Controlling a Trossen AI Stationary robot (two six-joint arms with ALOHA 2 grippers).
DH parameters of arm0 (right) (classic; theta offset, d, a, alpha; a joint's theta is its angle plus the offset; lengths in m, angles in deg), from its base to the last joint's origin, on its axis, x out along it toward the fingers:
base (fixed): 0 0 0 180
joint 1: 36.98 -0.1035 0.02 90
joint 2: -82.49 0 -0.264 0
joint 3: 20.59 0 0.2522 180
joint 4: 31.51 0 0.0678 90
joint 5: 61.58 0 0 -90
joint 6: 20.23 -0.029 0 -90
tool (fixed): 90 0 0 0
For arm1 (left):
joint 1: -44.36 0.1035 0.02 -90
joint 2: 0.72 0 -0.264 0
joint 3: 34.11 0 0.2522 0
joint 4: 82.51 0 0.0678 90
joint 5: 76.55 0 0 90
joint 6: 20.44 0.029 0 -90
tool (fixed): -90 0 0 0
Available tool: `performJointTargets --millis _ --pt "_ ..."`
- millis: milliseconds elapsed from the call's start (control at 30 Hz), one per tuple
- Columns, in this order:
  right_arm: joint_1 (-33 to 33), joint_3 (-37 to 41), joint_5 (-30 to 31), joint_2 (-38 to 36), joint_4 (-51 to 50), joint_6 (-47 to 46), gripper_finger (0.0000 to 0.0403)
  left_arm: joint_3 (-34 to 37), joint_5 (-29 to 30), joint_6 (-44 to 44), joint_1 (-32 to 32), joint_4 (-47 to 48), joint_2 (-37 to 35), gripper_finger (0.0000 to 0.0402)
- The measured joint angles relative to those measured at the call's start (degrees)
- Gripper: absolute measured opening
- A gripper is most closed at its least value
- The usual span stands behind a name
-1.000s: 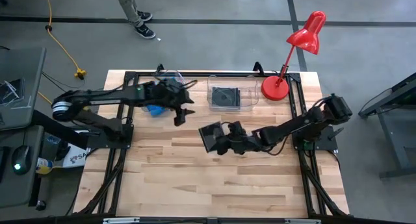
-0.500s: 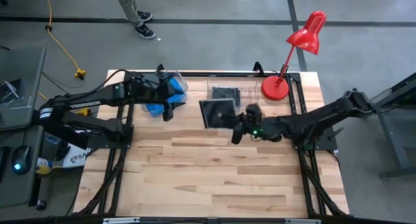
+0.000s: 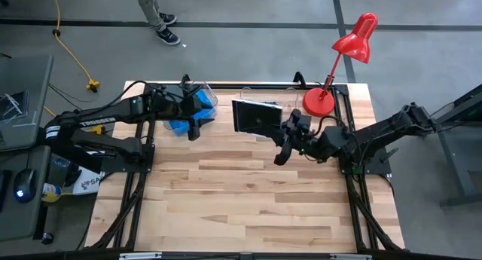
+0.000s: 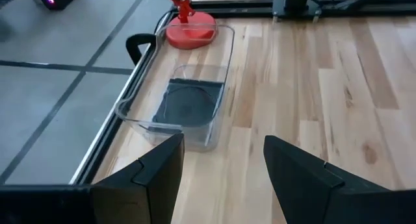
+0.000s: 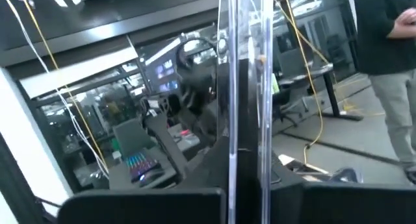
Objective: Pick & place jewel cases by type
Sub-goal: Put the black CD case into the right transparent bin
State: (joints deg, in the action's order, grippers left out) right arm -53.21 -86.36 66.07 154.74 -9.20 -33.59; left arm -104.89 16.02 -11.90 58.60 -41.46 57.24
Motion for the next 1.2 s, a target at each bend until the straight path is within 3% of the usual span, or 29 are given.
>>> performJointTargets --millis 167,267,367,900,1200 --pt "0.96 0.0 4.38 0.0 1.31 1.65 0.0 0.0 2.94 1.89 0.0 1.5 -0.38 0.0211" --pt "2.52 0.0 10.33 0.0 0.1 -1.75 0.0 0.0 3.19 3.22 0.07 2.07 -0.54 0.0211" --pt "4.84 0.0 11.65 0.0 -2.0 -4.42 0.0 0.0 3.19 3.93 0.07 2.66 -0.57 0.0211" --pt "23.84 0.0 -4.89 0.0 -18.42 -26.78 0.0 -0.02 3.49 8.69 0.13 3.2 -5.25 0.0211" --pt "32.66 0.0 -14.31 0.0 -22.3 -30.17 0.0 -0.02 2.67 9.77 0.13 4.1 -9.45 0.0211"
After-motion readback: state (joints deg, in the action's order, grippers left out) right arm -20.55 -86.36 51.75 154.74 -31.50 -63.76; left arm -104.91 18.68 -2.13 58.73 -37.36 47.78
